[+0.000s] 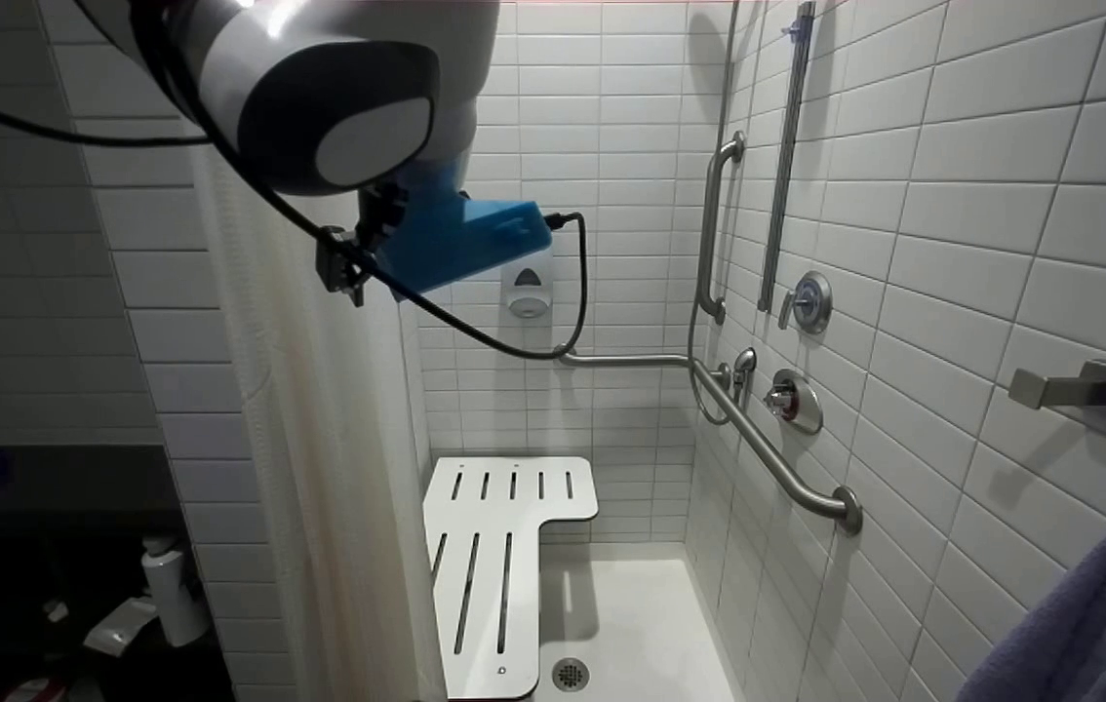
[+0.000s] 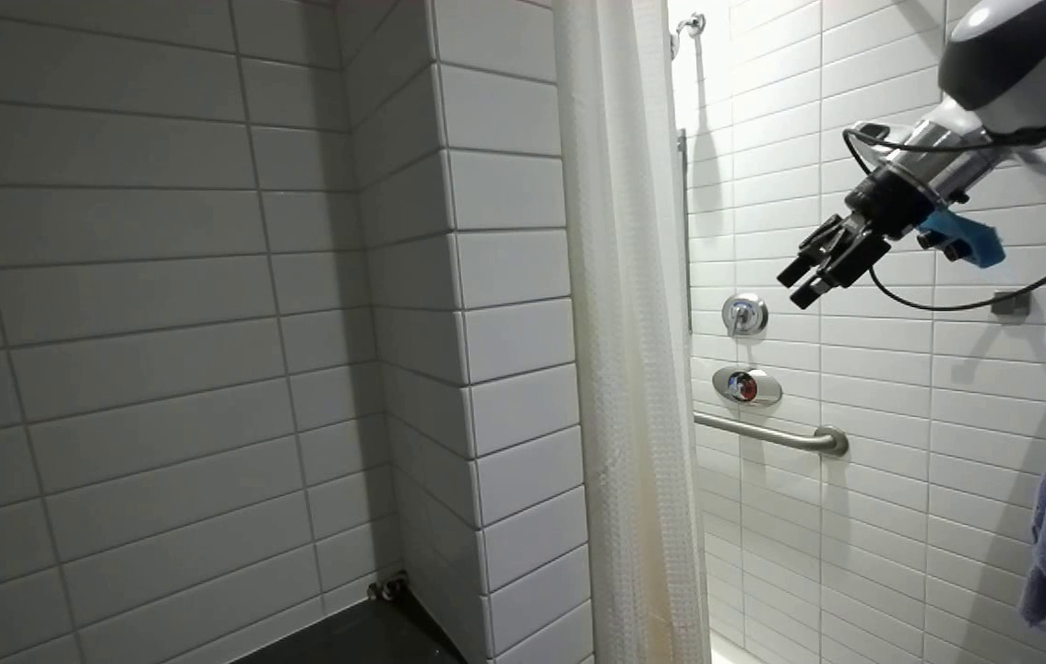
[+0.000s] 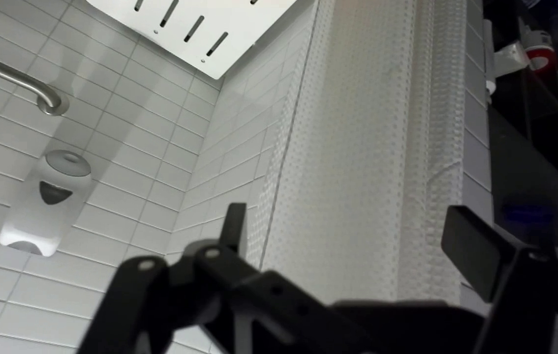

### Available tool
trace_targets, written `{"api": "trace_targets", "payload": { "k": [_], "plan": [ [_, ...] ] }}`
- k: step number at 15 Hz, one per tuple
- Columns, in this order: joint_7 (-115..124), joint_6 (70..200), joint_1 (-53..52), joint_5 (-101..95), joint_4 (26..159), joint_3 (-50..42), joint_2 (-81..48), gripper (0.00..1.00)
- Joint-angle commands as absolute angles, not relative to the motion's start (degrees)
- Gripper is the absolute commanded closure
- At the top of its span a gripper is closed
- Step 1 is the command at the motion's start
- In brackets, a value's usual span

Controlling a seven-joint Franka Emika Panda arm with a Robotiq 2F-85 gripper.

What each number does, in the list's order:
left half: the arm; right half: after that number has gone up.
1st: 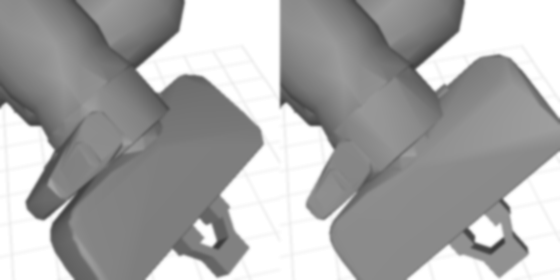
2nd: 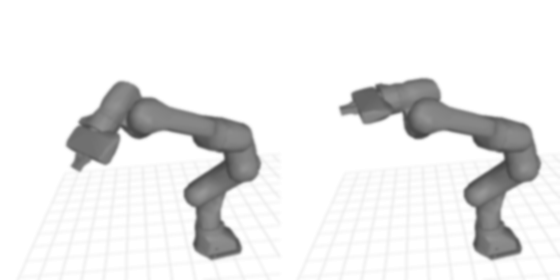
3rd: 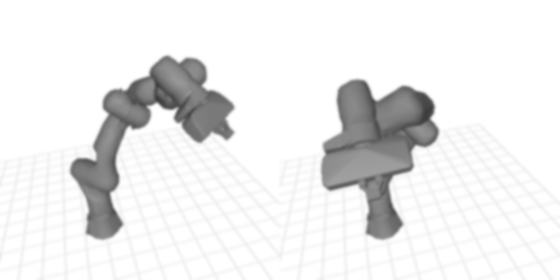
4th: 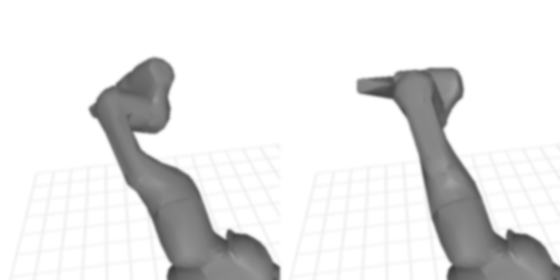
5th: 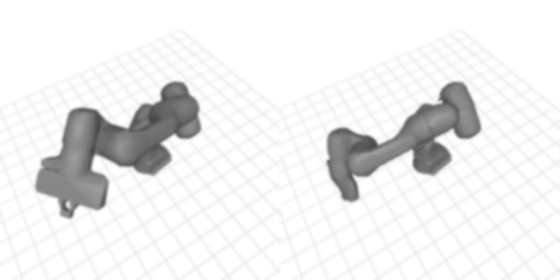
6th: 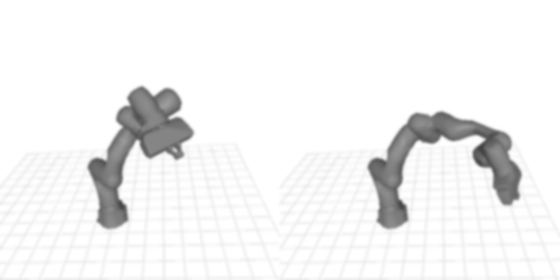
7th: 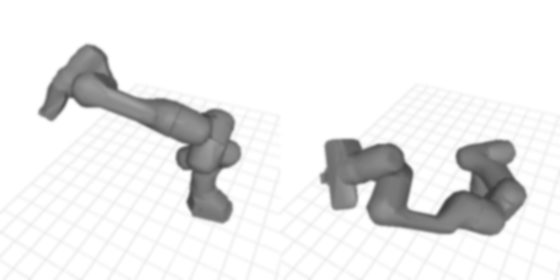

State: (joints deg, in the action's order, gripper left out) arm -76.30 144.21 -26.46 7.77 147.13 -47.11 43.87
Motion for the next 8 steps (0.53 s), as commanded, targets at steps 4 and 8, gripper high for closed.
{"api": "trace_targets", "payload": {
  "k": [4,8],
  "plan": [
    [-85.51,136.01,-29.15,15.52,141.60,-48.67,40.01,0.00],
    [-89.24,133.59,-27.82,18.16,139.89,-47.53,37.80,0.00]
  ]
}}
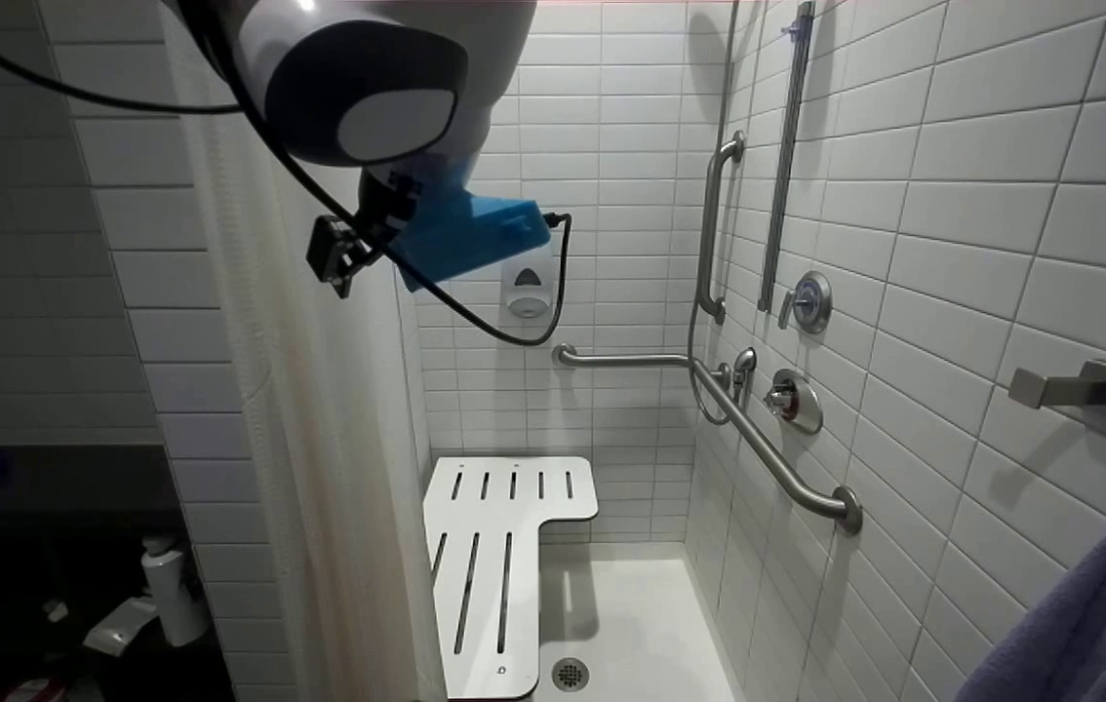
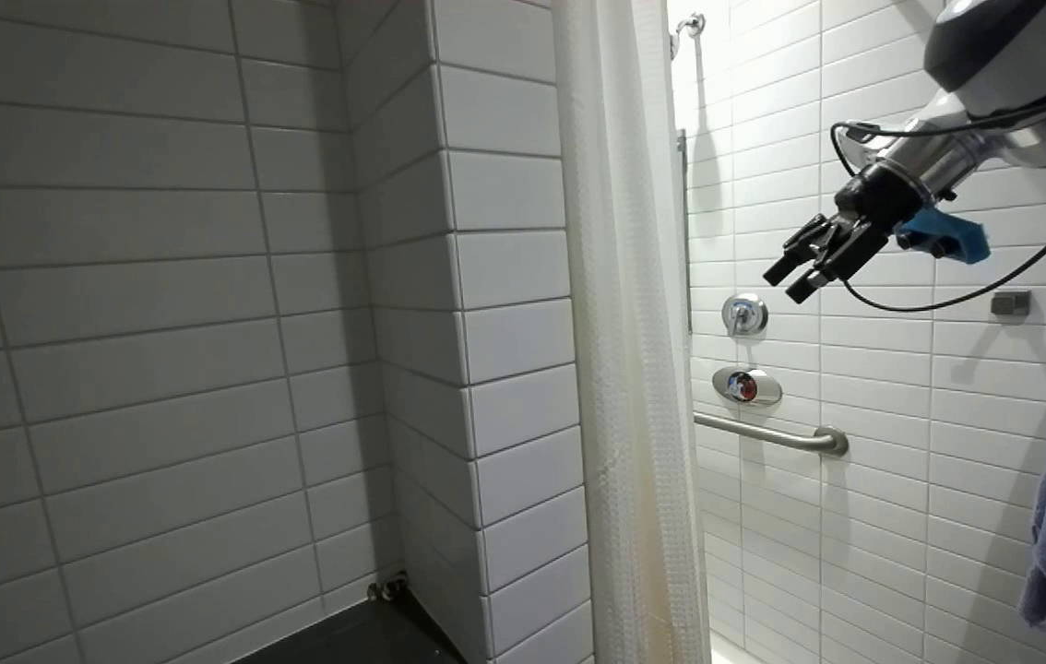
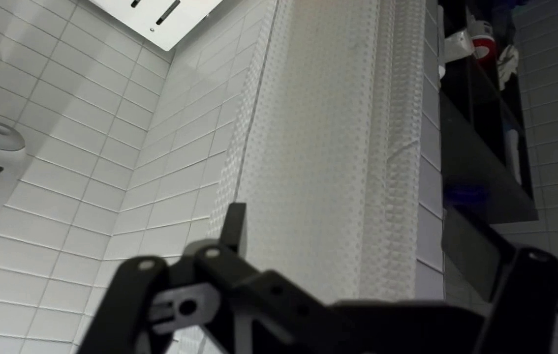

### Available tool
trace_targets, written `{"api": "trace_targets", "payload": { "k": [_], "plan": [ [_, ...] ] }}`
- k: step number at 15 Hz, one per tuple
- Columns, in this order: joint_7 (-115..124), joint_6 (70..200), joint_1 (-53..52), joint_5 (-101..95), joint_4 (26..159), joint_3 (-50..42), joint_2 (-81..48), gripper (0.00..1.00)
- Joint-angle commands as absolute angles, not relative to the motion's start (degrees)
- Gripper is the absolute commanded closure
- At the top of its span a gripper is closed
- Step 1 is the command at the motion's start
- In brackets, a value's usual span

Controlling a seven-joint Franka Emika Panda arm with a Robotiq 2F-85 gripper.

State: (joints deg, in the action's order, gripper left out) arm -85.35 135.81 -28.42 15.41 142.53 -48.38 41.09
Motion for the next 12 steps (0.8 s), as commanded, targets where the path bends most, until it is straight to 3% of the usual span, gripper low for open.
{"api": "trace_targets", "payload": {
  "k": [1,12],
  "plan": [
    [-90.10,133.43,-26.98,18.27,139.77,-46.97,37.48,0.00],
    [-92.41,126.01,-20.90,19.19,131.27,-35.57,31.60,0.00]
  ]
}}
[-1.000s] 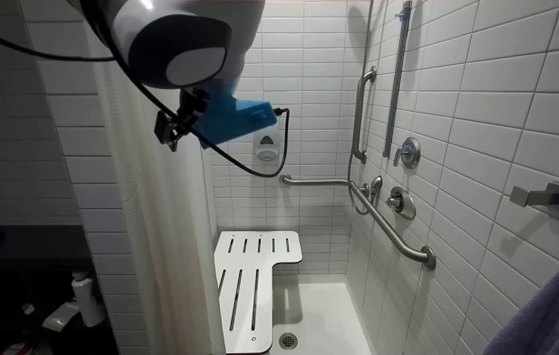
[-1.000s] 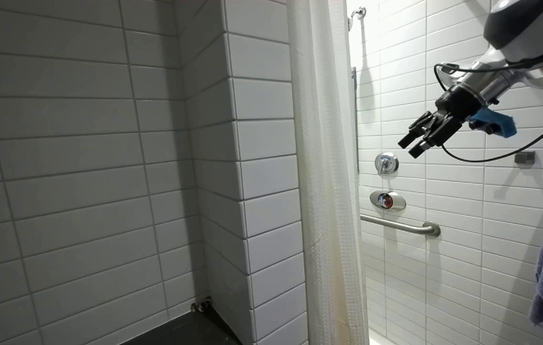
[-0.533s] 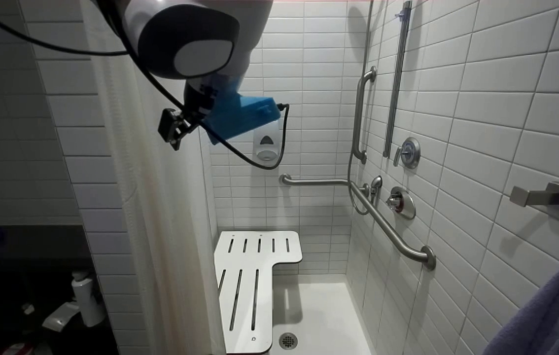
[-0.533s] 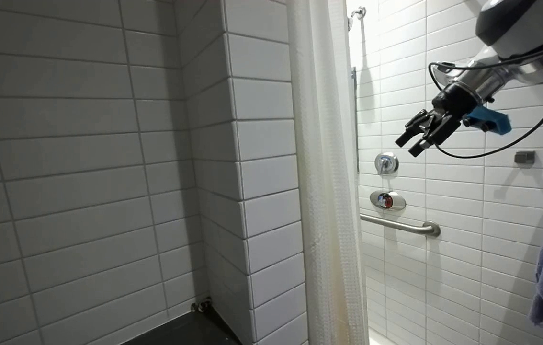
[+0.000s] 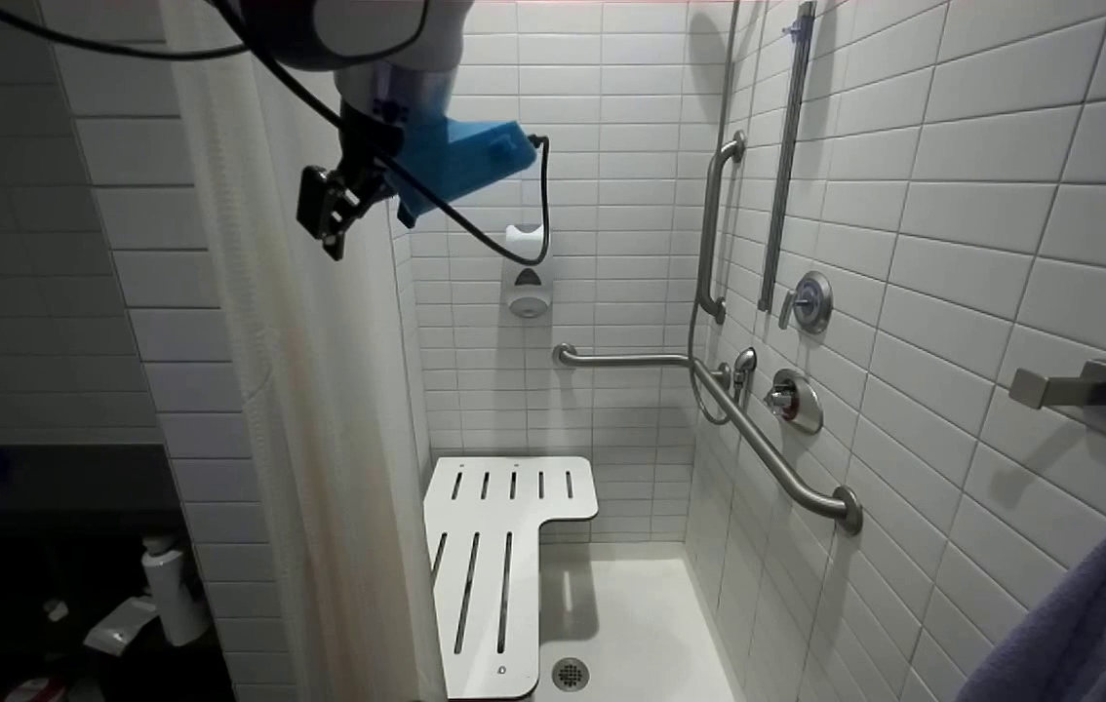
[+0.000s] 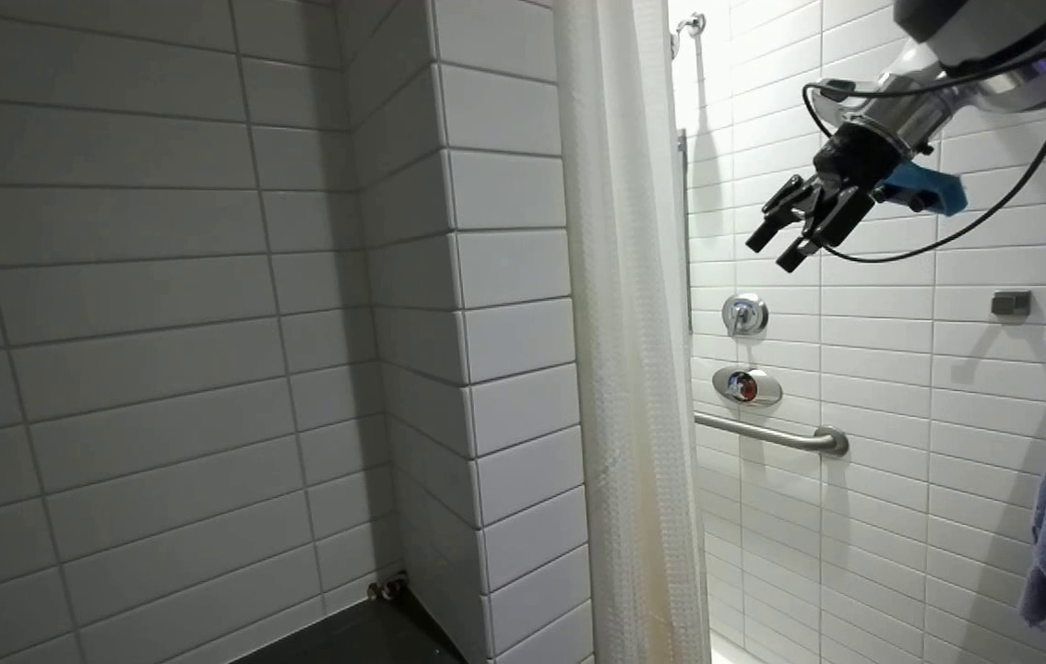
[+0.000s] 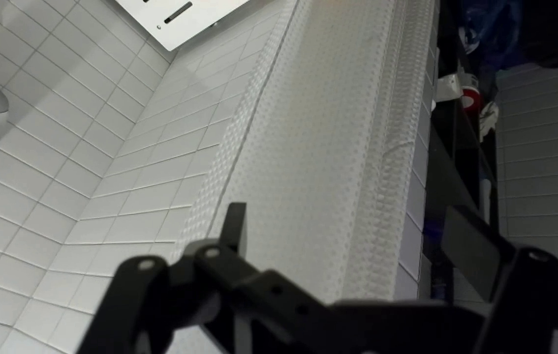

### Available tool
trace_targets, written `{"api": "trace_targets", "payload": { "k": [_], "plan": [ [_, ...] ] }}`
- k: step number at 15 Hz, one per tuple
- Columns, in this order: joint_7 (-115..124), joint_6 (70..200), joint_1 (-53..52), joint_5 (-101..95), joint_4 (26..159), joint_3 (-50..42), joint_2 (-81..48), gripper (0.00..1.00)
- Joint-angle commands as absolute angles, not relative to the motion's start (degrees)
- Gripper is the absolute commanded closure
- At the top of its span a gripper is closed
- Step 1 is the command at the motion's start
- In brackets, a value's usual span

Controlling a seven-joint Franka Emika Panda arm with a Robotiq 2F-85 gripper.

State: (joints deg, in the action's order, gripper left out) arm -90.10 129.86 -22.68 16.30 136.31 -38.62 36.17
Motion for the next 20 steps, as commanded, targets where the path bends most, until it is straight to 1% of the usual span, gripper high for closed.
{"api": "trace_targets", "payload": {
  "k": [1,5,10,20],
  "plan": [
    [-92.95,124.68,-20.86,20.20,129.71,-35.06,30.70,0.00],
    [-96.37,119.52,-19.60,26.03,123.55,-33.79,26.16,0.00],
    [-99.89,113.64,-14.83,32.05,116.86,-31.43,19.65,0.00],
    [-103.28,105.77,-2.58,35.22,106.20,-21.80,9.78,0.00]
  ]
}}
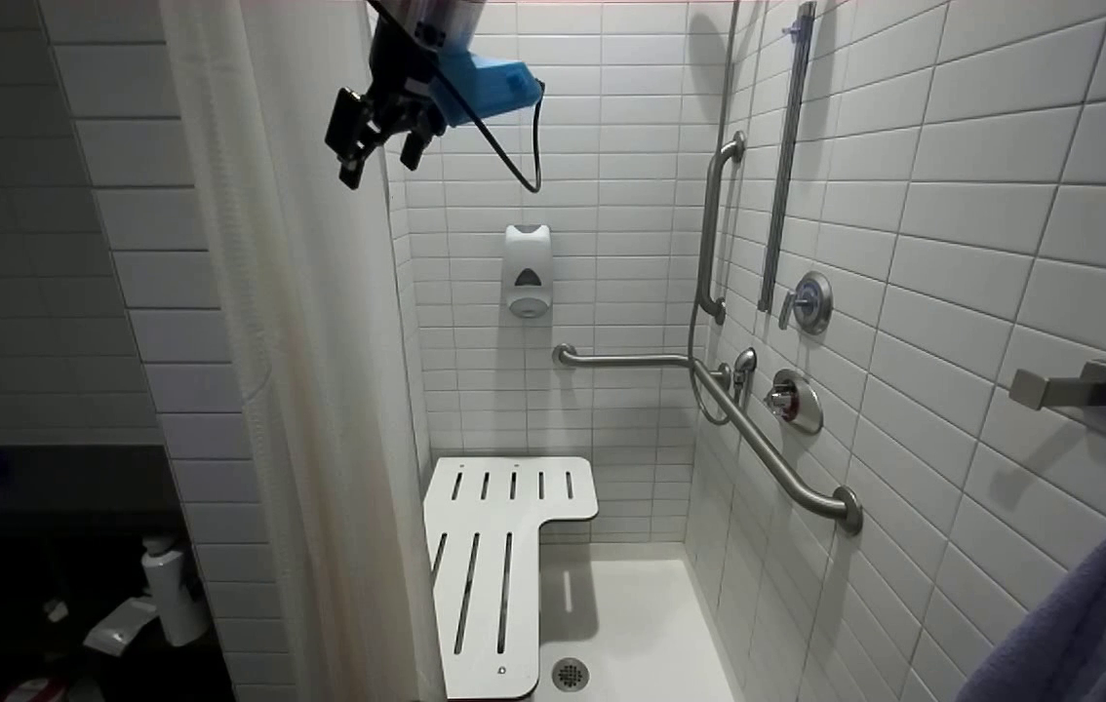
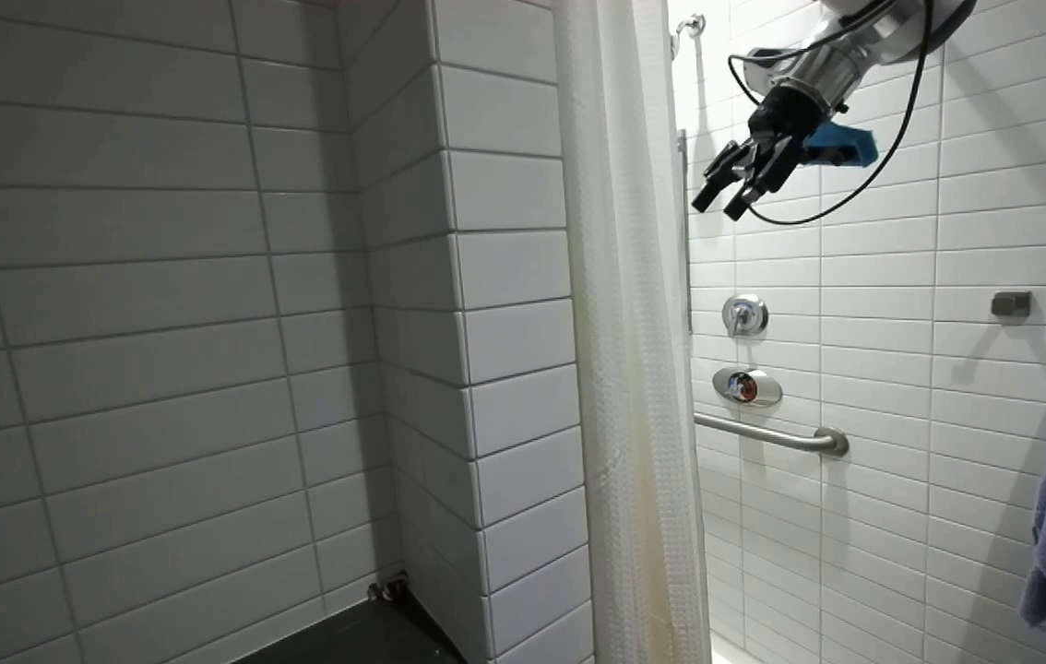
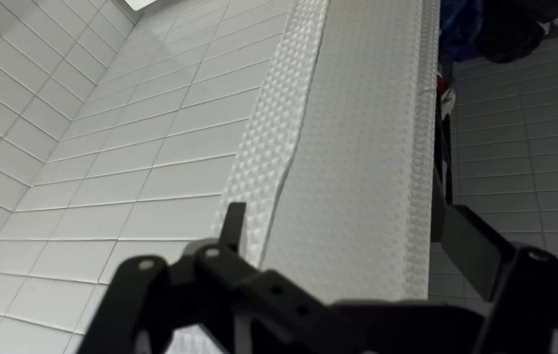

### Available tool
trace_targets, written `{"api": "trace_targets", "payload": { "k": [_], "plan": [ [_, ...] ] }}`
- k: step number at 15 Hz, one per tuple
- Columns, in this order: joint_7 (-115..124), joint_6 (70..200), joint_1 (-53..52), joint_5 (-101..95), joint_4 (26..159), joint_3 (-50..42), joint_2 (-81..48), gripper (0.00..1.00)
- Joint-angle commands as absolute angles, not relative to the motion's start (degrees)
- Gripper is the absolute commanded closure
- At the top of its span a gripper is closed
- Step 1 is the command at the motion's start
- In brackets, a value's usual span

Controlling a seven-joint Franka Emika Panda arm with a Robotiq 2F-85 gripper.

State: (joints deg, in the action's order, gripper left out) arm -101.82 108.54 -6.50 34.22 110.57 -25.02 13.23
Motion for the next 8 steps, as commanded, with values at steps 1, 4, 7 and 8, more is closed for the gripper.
{"api": "trace_targets", "payload": {
  "k": [1,4,7,8],
  "plan": [
    [-103.37,105.40,-1.71,35.04,105.43,-20.90,9.22,0.00],
    [-103.48,104.53,0.38,34.74,103.61,-18.63,8.07,0.00],
    [-103.85,104.19,1.61,34.75,102.63,-16.76,7.70,0.00],
    [-104.07,104.17,1.84,34.83,102.43,-16.26,7.70,0.00]
  ]
}}
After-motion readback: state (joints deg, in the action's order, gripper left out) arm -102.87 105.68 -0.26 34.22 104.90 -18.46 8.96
